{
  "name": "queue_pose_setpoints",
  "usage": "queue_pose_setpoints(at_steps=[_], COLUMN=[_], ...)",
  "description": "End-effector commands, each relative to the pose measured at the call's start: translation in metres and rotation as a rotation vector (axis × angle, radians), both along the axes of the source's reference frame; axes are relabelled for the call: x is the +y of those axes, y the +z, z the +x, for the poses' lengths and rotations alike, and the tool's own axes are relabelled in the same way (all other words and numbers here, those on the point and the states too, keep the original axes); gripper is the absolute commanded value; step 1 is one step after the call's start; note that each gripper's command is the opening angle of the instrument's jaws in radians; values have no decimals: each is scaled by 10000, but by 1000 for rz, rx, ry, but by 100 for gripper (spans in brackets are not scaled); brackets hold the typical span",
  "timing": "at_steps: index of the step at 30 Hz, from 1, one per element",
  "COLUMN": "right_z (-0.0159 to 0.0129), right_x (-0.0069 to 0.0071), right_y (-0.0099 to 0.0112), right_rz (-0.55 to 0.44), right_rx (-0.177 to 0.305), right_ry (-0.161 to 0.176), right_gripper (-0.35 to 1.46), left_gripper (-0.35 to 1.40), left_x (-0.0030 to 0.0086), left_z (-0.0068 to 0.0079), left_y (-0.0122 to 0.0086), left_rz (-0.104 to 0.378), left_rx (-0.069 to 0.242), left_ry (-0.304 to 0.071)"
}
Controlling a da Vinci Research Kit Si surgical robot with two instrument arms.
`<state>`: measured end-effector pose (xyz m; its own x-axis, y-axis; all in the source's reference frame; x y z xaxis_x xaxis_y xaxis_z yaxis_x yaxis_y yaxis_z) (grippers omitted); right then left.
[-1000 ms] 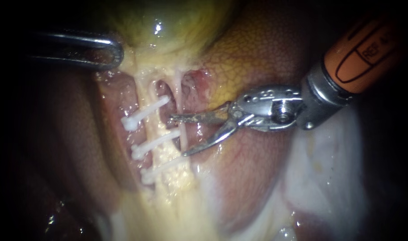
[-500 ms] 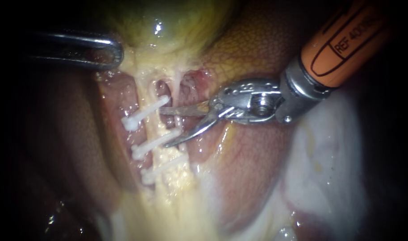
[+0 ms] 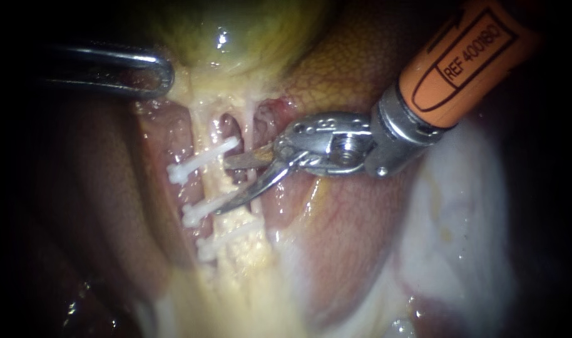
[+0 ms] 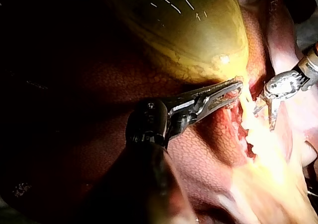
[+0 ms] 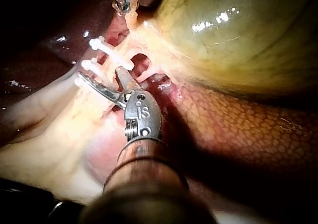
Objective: Go to the cutting position left tube
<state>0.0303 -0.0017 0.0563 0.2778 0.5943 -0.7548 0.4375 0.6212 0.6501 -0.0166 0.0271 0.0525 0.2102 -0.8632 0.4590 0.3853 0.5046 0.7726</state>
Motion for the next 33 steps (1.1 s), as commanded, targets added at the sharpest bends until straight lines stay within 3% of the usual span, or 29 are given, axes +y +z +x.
queue_pose_setpoints(at_steps=[1,8,16,33], right_z=[2,10,18,42], right_x=[-1,-2,-2,-9], right_y=[-1,-1,0,-11], right_rz=[-2,1,16,65], right_rx=[4,22,52,155], right_ry=[-6,-18,-5,-7], right_gripper=[102,94,89,76], left_gripper=[-35,-35,-35,-35], left_x=[0,-1,-2,-1], left_z=[0,-3,-5,-6], left_y=[0,1,3,5], left_rz=[0,-1,-2,-1], left_rx=[0,2,2,1], left_ry=[0,-2,-3,-1])
